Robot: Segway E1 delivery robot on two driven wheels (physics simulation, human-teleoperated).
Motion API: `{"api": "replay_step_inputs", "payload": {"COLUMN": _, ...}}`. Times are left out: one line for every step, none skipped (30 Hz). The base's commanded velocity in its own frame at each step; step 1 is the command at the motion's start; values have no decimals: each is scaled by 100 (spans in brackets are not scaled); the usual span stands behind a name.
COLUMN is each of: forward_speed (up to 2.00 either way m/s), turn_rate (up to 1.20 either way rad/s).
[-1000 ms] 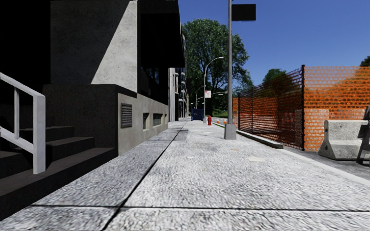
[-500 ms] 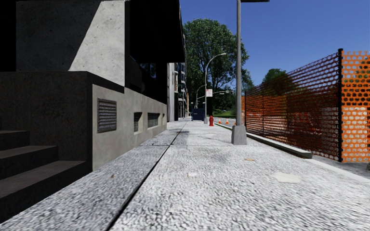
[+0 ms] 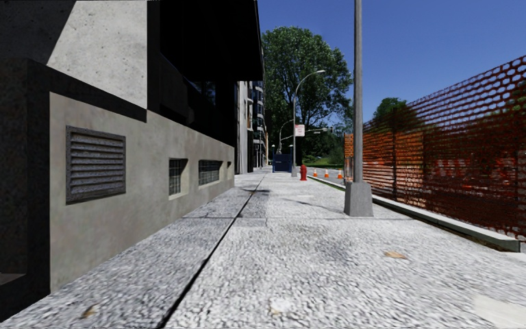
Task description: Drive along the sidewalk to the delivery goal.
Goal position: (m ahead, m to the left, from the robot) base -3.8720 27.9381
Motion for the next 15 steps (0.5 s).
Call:
{"api": "replay_step_inputs", "payload": {"forward_speed": 200, "turn_rate": 0}}
{"api": "replay_step_inputs", "payload": {"forward_speed": 200, "turn_rate": 0}}
{"api": "replay_step_inputs", "payload": {"forward_speed": 200, "turn_rate": 0}}
{"api": "replay_step_inputs", "payload": {"forward_speed": 200, "turn_rate": 0}}
{"api": "replay_step_inputs", "payload": {"forward_speed": 200, "turn_rate": 0}}
{"api": "replay_step_inputs", "payload": {"forward_speed": 200, "turn_rate": 0}}
{"api": "replay_step_inputs", "payload": {"forward_speed": 200, "turn_rate": 0}}
{"api": "replay_step_inputs", "payload": {"forward_speed": 200, "turn_rate": 0}}
{"api": "replay_step_inputs", "payload": {"forward_speed": 200, "turn_rate": 0}}
{"api": "replay_step_inputs", "payload": {"forward_speed": 200, "turn_rate": 0}}
{"api": "replay_step_inputs", "payload": {"forward_speed": 200, "turn_rate": 0}}
{"api": "replay_step_inputs", "payload": {"forward_speed": 200, "turn_rate": 0}}
{"api": "replay_step_inputs", "payload": {"forward_speed": 200, "turn_rate": 0}}
{"api": "replay_step_inputs", "payload": {"forward_speed": 200, "turn_rate": 0}}
{"api": "replay_step_inputs", "payload": {"forward_speed": 200, "turn_rate": 0}}
